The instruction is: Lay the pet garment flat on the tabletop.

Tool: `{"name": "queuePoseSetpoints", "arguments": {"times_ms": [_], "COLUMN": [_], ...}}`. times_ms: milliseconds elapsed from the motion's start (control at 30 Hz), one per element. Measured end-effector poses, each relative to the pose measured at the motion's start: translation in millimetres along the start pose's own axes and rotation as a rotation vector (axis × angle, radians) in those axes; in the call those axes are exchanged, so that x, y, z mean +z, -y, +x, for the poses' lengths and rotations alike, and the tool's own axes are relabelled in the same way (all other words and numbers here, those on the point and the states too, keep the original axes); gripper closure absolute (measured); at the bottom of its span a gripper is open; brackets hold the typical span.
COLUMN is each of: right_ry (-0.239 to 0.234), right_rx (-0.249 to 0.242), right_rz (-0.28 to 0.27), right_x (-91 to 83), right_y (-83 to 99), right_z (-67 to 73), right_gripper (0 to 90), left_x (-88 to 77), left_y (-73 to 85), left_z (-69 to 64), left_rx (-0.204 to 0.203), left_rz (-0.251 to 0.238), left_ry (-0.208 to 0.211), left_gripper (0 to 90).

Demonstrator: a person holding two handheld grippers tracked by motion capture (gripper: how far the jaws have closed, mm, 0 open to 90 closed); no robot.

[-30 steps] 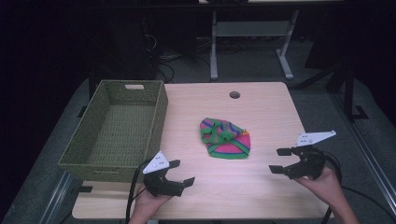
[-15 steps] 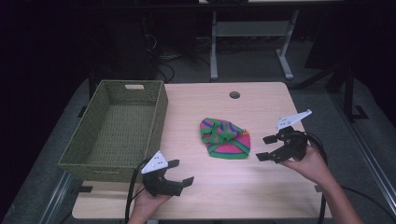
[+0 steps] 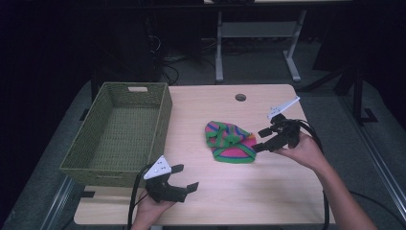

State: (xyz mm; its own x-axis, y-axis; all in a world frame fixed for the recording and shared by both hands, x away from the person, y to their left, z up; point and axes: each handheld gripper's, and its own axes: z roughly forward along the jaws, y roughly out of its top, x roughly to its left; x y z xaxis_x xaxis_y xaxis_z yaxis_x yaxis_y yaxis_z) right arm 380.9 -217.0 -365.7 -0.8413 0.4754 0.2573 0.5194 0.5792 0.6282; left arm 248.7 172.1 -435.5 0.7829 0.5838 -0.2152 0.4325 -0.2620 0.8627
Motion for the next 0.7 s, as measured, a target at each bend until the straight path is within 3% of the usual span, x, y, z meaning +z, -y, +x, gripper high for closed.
{"name": "queuePoseSetpoints", "arguments": {"times_ms": [700], "right_ry": [0.002], "right_rx": [0.002], "right_rz": [0.096], "right_x": [31.1], "right_y": [-39.5], "right_z": [-15.7], "right_gripper": [25.5], "left_x": [-0.1], "left_y": [-0.2], "left_z": [1.4], "left_rx": [-0.001], "left_rz": [-0.002], "left_ry": [0.006], "left_gripper": [12.6]}}
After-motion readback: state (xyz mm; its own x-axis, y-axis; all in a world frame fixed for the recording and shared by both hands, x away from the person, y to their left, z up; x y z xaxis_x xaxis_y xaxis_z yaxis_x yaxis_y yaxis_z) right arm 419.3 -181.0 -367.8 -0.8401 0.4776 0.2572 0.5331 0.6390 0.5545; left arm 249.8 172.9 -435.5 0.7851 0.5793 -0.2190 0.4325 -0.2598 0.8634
